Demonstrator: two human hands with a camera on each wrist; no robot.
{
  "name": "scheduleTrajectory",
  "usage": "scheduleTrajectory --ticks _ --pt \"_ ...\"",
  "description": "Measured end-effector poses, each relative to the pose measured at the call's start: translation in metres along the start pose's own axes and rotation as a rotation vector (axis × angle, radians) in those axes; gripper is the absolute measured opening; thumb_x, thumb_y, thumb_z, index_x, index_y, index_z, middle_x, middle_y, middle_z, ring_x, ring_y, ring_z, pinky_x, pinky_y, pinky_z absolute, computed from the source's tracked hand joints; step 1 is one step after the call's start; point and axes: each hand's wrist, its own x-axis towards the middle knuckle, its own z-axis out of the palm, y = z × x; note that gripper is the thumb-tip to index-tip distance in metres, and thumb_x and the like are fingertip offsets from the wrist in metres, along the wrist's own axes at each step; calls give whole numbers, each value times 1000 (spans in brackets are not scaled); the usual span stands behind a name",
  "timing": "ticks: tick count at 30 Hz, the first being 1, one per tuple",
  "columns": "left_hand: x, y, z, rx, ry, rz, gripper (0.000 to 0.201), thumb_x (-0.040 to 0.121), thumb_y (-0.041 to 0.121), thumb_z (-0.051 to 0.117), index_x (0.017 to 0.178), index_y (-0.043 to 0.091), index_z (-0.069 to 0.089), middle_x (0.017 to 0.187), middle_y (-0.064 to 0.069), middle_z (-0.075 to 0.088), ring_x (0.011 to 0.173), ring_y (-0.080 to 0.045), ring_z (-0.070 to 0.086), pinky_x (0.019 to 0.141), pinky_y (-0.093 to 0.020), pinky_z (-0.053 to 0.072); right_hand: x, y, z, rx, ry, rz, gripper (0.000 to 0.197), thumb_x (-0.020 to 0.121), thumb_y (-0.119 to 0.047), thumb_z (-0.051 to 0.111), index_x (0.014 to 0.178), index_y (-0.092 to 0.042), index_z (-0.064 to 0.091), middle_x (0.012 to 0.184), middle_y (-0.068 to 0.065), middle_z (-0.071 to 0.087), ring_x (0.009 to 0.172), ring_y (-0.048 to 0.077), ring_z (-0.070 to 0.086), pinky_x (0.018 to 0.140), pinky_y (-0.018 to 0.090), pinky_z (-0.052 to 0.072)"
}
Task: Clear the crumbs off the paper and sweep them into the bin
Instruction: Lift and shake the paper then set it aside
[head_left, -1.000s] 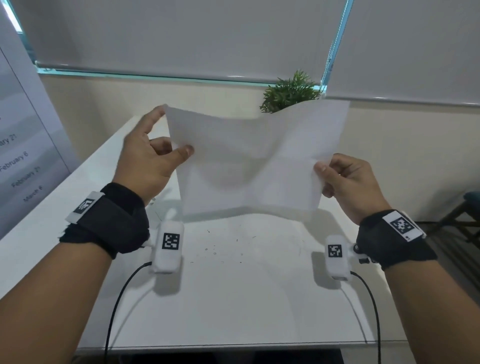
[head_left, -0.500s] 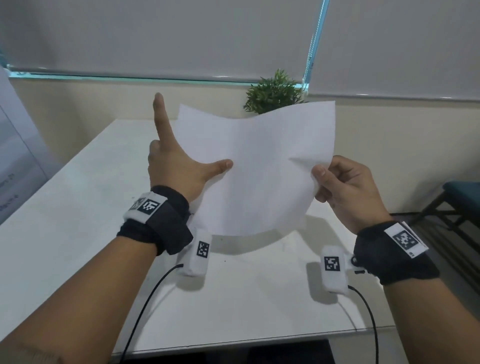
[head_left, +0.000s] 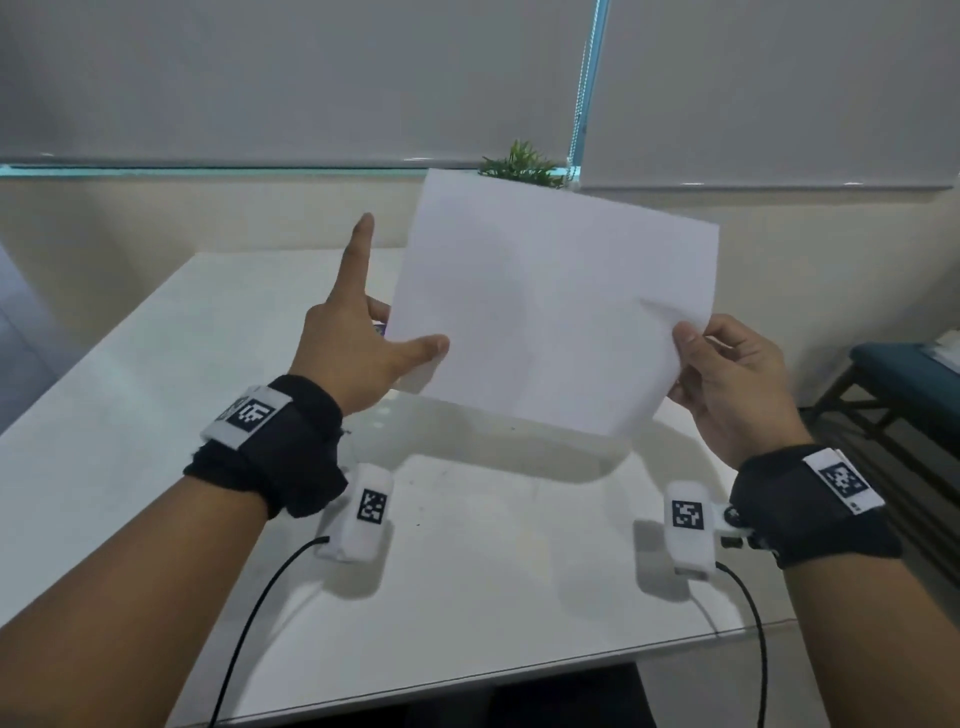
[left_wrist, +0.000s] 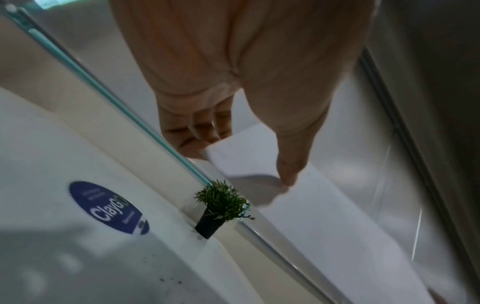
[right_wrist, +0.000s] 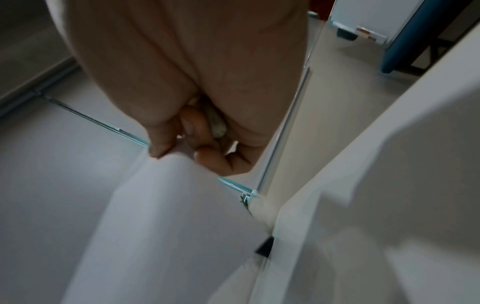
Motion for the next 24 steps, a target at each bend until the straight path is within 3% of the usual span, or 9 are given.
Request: scheduleTrajectory --ticks 3,6,9,14,17,20,21,22,24 --pt "9 13 22 74 -35 66 104 79 40 83 156 51 14 111 0 61 97 -20 64 97 -34 47 -2 4 -21 -87 162 102 28 99 -16 65 71 -20 60 77 17 53 58 19 42 54 27 41" --pt "9 25 56 253 -189 170 81 87 37 72 156 38 31 139 -11 47 128 -29 47 111 -36 35 -8 13 -45 -177 333 229 11 97 -10 64 87 -14 61 60 9 49 49 20 36 54 29 36" --pt "-5 41 91 322 -364 298 58 95 32 60 151 31 43 151 -6 42 140 -26 36 117 -37 28 -18 19 -64 -263 430 331 10 94 -1 61 98 -9 56 57 9 45 46 18 37 53 32 34" --pt "-43 65 150 466 -838 421 48 102 25 45 150 30 44 155 1 40 143 -23 35 116 -42 32 -37 32 -83 -479 445 450 21 66 0 60 87 -1 59 68 18 59 51 24 53 48 29 40" --pt "-62 73 175 675 -1008 503 44 93 13 48 133 31 51 128 -1 47 123 -32 47 88 -43 39 -39 30 -86 -658 417 516 37 68 -2 66 104 5 60 84 21 69 67 30 64 45 28 47" --pt "-69 77 183 752 -1032 550 46 87 9 52 128 31 49 114 0 45 110 -30 47 77 -40 30 -46 4 -71 -900 369 528 53 80 -17 70 125 1 49 104 18 63 96 38 63 74 43 57" --pt "-68 79 183 736 -1036 540 45 89 10 49 128 32 50 114 2 47 110 -28 48 78 -39 28 -47 -4 -69 -1040 360 506 62 84 -19 69 137 -2 41 118 23 56 105 43 57 87 45 51" --pt "-68 80 182 724 -1046 532 43 92 11 46 129 33 50 116 3 48 111 -27 49 80 -39 27 -49 -14 -65 -1149 357 463 67 88 -19 66 144 -5 33 130 28 45 103 47 53 93 45 47" --pt "-67 80 177 706 -1057 524 42 95 13 41 130 34 52 121 4 50 110 -26 49 81 -38 26 -50 -33 -53 -1236 310 339 59 88 -15 63 140 -9 37 133 29 36 83 41 49 87 43 45"
